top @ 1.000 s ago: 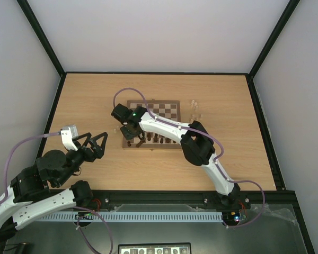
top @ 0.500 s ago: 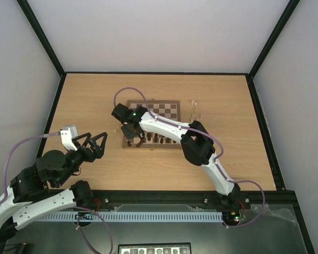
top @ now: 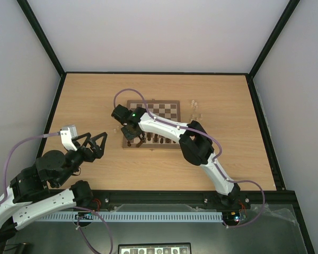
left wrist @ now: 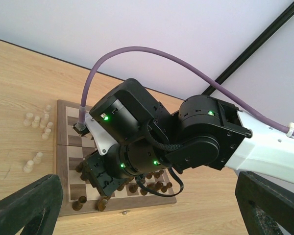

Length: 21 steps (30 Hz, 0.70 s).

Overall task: Set up the chess pieces on the board
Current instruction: Adjust the chess piece on the chessboard.

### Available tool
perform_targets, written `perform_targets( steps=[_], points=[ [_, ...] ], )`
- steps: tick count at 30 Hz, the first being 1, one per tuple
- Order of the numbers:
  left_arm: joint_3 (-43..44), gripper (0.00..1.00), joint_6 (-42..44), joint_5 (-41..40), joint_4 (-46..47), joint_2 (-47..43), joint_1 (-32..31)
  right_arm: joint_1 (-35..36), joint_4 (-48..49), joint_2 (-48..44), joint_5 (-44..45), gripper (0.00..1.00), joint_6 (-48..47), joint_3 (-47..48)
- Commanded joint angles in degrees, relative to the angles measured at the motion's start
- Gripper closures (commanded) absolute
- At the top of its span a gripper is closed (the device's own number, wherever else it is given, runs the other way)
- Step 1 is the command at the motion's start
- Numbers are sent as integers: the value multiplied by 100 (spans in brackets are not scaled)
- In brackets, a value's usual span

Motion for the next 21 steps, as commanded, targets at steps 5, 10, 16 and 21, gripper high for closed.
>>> perform_targets(
  steps=[5,10,16,21],
  points=[
    [-55,1,56,-80,-17,-69,-35,8,-238,93,32,92,16,24],
    [-48,1,60,-82,-22,-64,-33,6,-268,-14,68,93,44,-75],
    [-55,1,69,-73,-9,-51,-33,8,-203,-176,116,93,69,-373],
    [-50,1,71,-62,-10,-43,-35,3,-182,-266,170,93,88,-514]
  ],
)
